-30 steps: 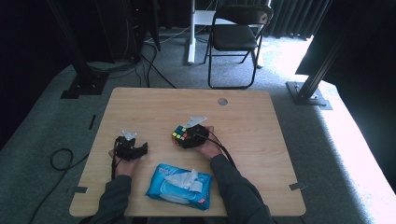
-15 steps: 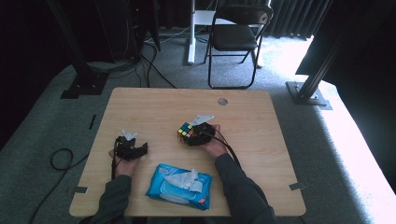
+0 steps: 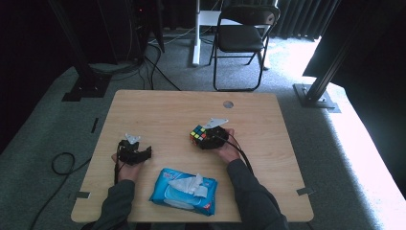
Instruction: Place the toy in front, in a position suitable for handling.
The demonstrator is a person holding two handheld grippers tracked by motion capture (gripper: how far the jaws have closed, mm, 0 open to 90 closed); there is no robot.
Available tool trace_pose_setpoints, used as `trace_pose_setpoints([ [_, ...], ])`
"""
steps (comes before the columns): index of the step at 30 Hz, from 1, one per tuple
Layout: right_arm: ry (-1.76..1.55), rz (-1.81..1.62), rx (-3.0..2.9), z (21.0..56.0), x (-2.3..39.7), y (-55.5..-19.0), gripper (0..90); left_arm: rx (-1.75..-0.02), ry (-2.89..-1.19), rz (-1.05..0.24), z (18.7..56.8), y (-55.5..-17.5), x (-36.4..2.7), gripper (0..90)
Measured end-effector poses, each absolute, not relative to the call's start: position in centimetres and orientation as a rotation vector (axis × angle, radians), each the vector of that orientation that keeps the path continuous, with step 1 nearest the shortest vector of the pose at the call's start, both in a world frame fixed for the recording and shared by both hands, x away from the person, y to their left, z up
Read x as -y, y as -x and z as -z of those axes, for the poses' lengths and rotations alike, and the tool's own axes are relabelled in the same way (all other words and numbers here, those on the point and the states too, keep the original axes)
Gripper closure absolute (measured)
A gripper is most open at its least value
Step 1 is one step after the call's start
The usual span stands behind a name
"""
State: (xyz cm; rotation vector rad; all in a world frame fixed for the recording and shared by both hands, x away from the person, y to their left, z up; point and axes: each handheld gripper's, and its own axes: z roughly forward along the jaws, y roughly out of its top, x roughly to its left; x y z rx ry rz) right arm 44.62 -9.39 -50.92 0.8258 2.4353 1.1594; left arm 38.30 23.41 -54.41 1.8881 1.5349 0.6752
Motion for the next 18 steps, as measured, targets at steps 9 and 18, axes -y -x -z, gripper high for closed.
trace_pose_setpoints([
  [9,-0.845,-1.145,-2.417,51.1,10.8,-44.6,34.0,-1.536,-1.888,-0.676,54.4,-38.3,-23.4,31.0],
  [18,-0.856,-1.132,-2.413,51.3,11.6,-44.3,34.0,-1.538,-1.887,-0.678,54.4,-38.3,-23.3,30.5],
])
